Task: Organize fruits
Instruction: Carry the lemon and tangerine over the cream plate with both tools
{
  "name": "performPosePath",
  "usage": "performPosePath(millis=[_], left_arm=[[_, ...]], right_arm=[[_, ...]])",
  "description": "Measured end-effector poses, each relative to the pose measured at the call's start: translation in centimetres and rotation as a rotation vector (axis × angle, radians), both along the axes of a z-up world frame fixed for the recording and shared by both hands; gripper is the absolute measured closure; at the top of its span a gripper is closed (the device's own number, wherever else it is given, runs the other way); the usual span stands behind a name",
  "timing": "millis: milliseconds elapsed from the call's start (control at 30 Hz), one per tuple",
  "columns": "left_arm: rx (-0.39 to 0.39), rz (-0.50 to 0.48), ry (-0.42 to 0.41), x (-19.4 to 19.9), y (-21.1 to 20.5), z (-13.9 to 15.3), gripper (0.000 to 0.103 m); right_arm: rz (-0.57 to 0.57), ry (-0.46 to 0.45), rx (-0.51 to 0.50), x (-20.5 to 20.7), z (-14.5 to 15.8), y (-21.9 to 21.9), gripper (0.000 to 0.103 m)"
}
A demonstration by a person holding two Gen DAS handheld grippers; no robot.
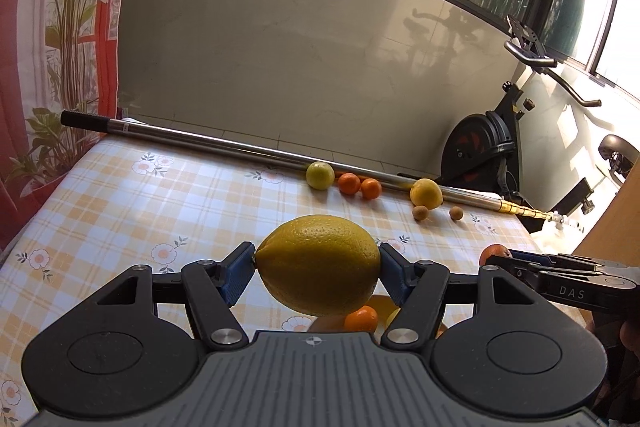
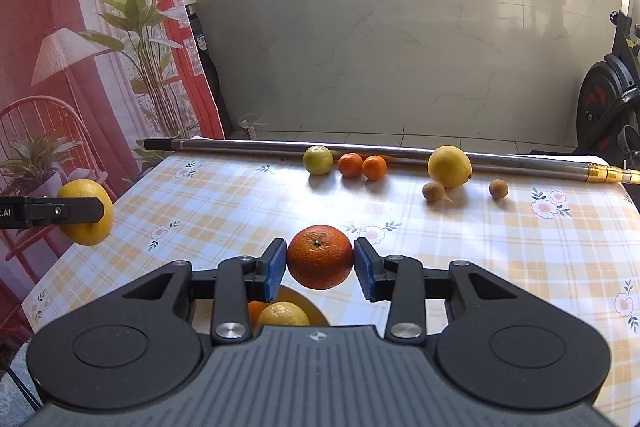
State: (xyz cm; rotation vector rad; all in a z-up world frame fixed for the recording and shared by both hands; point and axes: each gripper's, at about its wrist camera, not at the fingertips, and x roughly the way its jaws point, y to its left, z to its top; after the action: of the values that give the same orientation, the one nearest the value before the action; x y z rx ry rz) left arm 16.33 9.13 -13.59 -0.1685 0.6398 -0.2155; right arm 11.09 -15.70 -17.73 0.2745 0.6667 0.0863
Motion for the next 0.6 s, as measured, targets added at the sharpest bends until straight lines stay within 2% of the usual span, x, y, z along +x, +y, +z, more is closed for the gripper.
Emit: performPosePath(millis=[200, 333, 467, 600], left_arm=[[0.023, -0.023, -0.001, -0.7, 0.3, 0.0, 0.034], [0.029, -0.058, 0.037, -0.6, -0.3, -1.6, 0.034], [0.073, -0.138, 0.081, -0.3, -1.7, -4.1, 0.034], [0.1, -0.185, 0.118, 0.3, -2.7, -6.1, 0.034]], right_arm=[[0.014, 0.031, 0.056, -1.6, -0.9, 1.6, 0.063], [0.01, 0.083, 0.072, -2.0, -2.5, 2.4, 0.063], [0.033, 0.157, 0.112, -2.3, -4.4, 3.0, 0.063], [0.071, 0.213, 0.101, -2.7, -5.8, 4.3, 0.063]])
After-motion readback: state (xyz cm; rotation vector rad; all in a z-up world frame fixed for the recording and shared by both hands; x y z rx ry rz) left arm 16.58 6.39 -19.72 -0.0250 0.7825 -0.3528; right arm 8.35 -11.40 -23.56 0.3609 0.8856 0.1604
